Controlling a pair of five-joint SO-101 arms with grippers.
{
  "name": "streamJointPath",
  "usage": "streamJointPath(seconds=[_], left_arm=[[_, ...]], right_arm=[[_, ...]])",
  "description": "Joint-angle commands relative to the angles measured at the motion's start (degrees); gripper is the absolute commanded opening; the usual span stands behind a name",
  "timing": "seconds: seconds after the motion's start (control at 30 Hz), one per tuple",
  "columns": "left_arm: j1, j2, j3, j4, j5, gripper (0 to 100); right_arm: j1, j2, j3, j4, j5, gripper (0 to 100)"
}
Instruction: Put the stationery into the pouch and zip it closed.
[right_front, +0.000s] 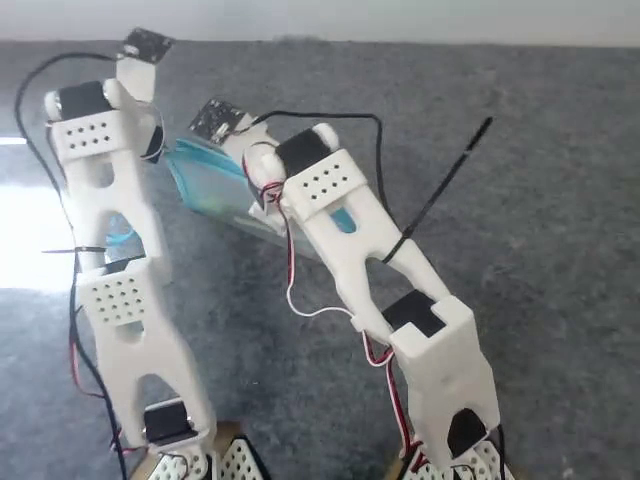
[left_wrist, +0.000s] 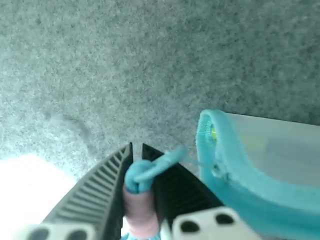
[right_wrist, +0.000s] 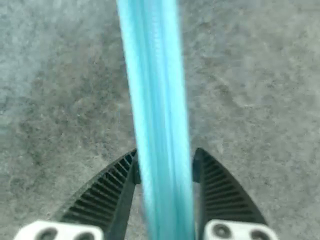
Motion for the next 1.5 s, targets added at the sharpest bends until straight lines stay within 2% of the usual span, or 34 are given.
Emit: streamJointPath(seconds=[0.0, 0.1, 0.2, 0.3, 0.47, 0.77, 0.93, 1.13, 1.27, 1.47], left_arm=[[1.8, -6.4, 1.3, 1.8, 0.0, 1], [3.1, -8.9, 3.0, 1.8, 0.0, 5], [3.8, -12.4, 5.6, 1.8, -0.1, 8], [4.6, -15.8, 9.5, 1.8, -0.3, 10], [3.5, -22.7, 17.7, 1.8, -2.2, 22], [-1.8, -40.7, 39.8, 1.5, -11.4, 20], [-4.5, -48.9, 53.5, -7.4, -12.7, 12], [-2.3, -55.2, 71.0, -19.5, -12.7, 17], [-2.0, -55.6, 78.5, -27.5, -12.7, 22], [0.0, -55.6, 79.2, -35.1, -16.9, 23]], right_arm=[[-1.3, 0.0, -1.5, -0.7, -0.2, 17.2], [-1.2, 1.3, -1.5, -2.6, -0.4, 14.9], [-0.9, 2.2, -1.5, -4.2, -0.4, 0.0], [-0.3, 3.2, -1.5, -4.9, -0.4, 0.2], [4.0, 3.3, -1.5, -2.9, 0.1, 0.6], [11.8, 3.1, -1.1, 6.0, 4.8, 0.7], [18.0, 2.9, -1.1, 6.8, 5.4, 0.7], [17.3, -1.8, 3.3, 8.0, 8.2, 0.7], [14.5, -7.8, 14.2, 5.8, 11.3, 0.7], [12.0, -22.5, 35.6, -5.2, 17.8, 0.7]])
